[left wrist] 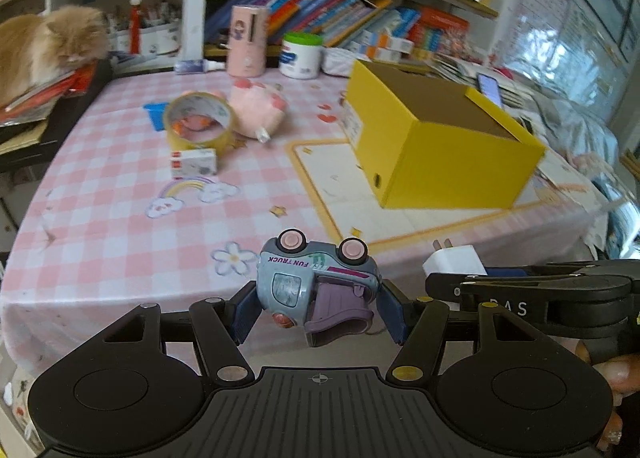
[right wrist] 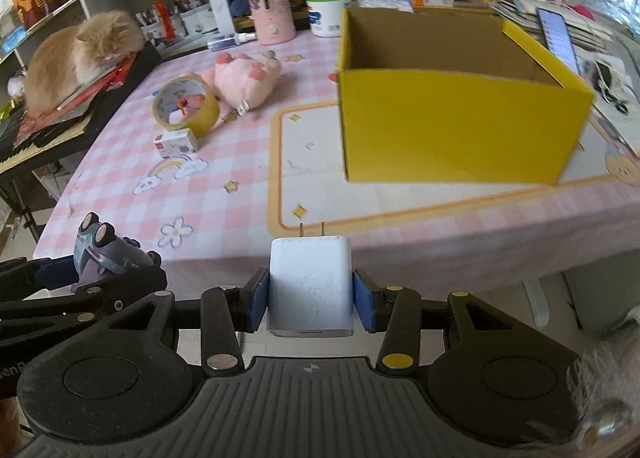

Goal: Organize objects
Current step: 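Carry the toy truck and charger over the yellow box with both tools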

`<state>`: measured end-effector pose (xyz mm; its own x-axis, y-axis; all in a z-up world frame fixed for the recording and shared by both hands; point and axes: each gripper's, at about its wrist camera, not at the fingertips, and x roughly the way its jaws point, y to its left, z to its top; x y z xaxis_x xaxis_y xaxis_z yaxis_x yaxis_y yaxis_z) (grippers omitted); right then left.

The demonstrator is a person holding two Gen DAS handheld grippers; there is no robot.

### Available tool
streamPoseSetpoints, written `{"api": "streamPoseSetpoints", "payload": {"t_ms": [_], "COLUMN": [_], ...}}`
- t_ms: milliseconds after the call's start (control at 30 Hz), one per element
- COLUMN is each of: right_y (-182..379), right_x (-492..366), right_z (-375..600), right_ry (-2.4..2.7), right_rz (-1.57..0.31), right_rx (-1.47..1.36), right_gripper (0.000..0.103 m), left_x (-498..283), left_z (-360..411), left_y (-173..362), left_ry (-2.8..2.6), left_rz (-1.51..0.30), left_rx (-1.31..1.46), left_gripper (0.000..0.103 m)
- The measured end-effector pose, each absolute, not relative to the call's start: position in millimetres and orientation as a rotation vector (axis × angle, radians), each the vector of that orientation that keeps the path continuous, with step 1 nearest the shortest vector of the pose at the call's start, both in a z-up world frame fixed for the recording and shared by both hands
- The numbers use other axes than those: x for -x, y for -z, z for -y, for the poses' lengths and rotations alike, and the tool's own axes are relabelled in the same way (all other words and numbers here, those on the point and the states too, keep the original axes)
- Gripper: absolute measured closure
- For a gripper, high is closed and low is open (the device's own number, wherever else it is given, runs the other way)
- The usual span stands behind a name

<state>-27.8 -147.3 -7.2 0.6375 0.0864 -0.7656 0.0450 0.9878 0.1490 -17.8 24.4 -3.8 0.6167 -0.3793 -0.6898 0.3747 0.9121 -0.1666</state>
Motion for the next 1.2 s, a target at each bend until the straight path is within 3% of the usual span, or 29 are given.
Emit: {"api": "streamPoseSetpoints", "payload": {"t_ms": [1200], "right_y": [10], "right_x": [96], "right_z": [244], "right_ry": [0.298], "right_rz": [-0.867], "right_rx": [-0.346], "right_gripper": [0.061], "left_x": [25], "left_z": [77], "left_y": [1], "left_ry": [0.739], "left_rz": [-0.781], "left_rx": [-0.131], "left_gripper": [0.041]}}
